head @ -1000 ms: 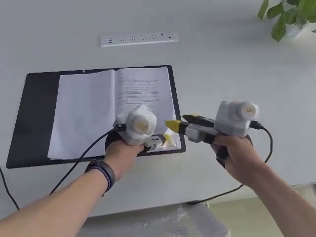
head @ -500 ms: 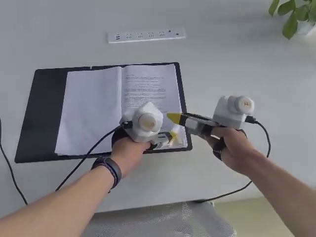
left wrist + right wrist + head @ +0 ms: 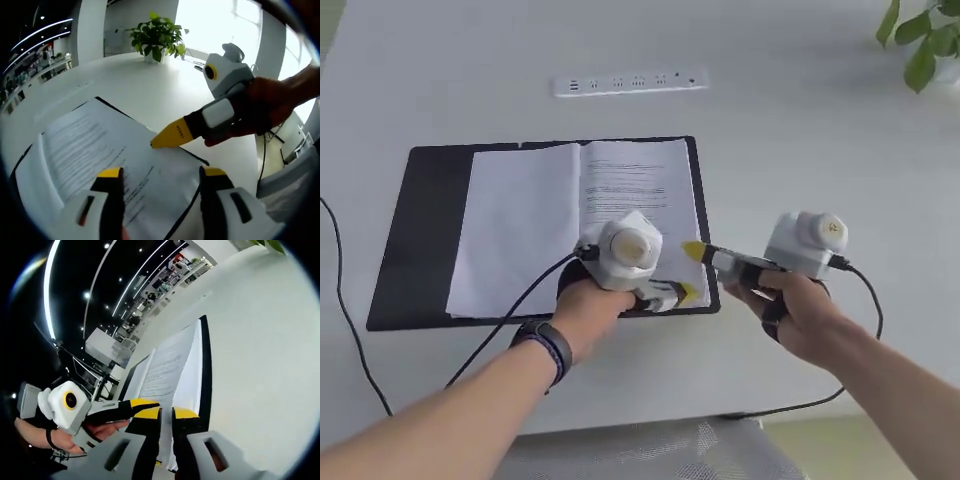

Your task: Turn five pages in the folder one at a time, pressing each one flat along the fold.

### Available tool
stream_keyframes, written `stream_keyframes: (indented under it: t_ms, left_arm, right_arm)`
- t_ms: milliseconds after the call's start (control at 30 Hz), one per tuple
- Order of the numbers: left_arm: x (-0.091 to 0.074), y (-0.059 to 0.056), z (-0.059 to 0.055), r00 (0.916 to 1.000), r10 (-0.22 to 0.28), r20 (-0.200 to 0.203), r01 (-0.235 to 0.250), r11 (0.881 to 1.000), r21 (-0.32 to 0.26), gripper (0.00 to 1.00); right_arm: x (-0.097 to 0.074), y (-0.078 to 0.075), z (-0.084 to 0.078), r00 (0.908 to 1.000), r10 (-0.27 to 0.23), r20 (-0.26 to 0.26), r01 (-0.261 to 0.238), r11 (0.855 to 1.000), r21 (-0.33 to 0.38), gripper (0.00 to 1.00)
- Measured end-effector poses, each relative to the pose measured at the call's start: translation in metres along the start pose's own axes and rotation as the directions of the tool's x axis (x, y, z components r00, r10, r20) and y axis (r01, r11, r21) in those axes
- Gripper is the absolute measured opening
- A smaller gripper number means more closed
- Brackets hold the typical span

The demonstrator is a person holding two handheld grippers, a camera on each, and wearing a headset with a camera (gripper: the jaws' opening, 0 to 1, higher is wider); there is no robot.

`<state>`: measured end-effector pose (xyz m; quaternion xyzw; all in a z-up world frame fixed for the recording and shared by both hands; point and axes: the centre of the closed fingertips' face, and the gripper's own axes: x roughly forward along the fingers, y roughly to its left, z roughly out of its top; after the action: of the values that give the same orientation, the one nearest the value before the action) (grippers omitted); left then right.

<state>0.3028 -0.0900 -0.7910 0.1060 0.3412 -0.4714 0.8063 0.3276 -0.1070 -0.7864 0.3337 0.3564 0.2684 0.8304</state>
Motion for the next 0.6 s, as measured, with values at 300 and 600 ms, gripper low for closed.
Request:
stream_keyframes:
  t_ms: [300,600]
  left_arm:
    - [-0.022,0.016,0.004,0.9987,0.050,0.012,-0.050,0.999,-0.005,0.68]
    - [-0.057,0.046,0.004,0.9933,0.109,0.037,-0.108,0.994,-0.036,0.69]
  right_arm:
    - [0.001,0.006,-0.003,1.0000,0.006,-0.001,-0.006,1.000,0.012,0.00]
    - [-0.002,0.015,0.006,0.9996,0.021,0.016,-0.022,0.999,0.029,0.00]
